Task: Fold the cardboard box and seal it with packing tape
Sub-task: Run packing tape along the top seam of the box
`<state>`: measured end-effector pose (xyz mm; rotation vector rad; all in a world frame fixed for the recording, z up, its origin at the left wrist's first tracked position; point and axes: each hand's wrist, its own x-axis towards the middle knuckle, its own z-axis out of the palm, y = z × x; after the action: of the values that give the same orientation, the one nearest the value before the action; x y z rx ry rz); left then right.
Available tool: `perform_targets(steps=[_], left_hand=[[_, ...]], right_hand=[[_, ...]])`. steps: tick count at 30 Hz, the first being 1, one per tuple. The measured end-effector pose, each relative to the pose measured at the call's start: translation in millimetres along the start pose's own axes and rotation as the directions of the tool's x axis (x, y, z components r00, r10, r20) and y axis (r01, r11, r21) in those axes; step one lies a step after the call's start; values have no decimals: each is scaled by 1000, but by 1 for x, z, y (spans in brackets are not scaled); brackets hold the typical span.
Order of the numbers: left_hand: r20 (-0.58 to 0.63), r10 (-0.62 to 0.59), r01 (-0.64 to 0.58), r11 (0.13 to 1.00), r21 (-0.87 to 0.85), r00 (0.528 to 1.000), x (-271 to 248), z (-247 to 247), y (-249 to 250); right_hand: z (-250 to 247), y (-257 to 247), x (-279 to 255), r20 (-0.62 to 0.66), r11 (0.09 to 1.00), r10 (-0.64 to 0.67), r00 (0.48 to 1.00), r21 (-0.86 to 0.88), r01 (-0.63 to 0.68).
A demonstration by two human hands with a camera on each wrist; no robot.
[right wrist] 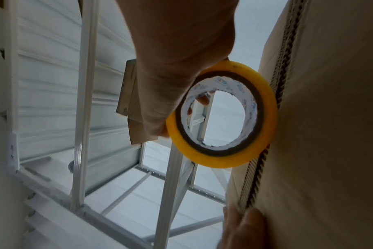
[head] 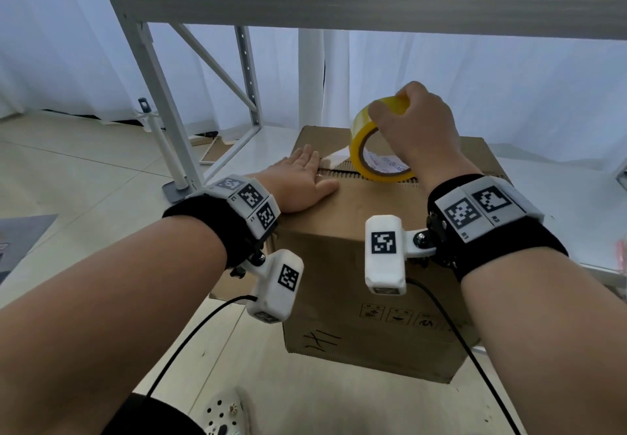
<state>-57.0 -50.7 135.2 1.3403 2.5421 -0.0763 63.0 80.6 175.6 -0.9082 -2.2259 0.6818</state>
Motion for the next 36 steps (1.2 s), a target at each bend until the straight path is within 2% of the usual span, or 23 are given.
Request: perform_targets(steps=[6,11,14,16,22,24,28,30,32,36], left_hand=[[15,14,-14,1000,-8,1000,-2,-1,-2],[13,4,-4,999,-32,1000,-3,-2,-1],[12,-3,3,999,-39,1000,-4,-3,0],[9,-4,5,999,-41,1000,-4,-2,-1],[3,10,-10,1000,-14,1000,-5,-1,-1],[9,-4,4,1000,9,1000,-5,-2,2],[4,-64,63,995,73,998,-1,0,15],[-1,-77,77,994,75,997,1,3,25],[6,-44,44,996,81,999,2,4,36],[21,92,-93,995,24,996,3,9,44]], right_hand=[[-9,7,8,28,987,113,993,110,-115],[-3,-15,4,-47,994,23,999,110,-18],[-7,-27,3,-95,999,-41,995,-5,41],[-11,-26,4,-83,998,-36,996,-51,32],[-20,-1,7,5,996,82,997,-37,-82],[-19,5,7,25,998,60,998,-36,-59],[-12,13,2,-19,999,-38,999,-36,37],[-10,17,1,-38,999,-28,999,45,30],[-10,18,1,-28,994,-17,999,111,20],[-3,8,0,-38,996,-87,995,29,88]])
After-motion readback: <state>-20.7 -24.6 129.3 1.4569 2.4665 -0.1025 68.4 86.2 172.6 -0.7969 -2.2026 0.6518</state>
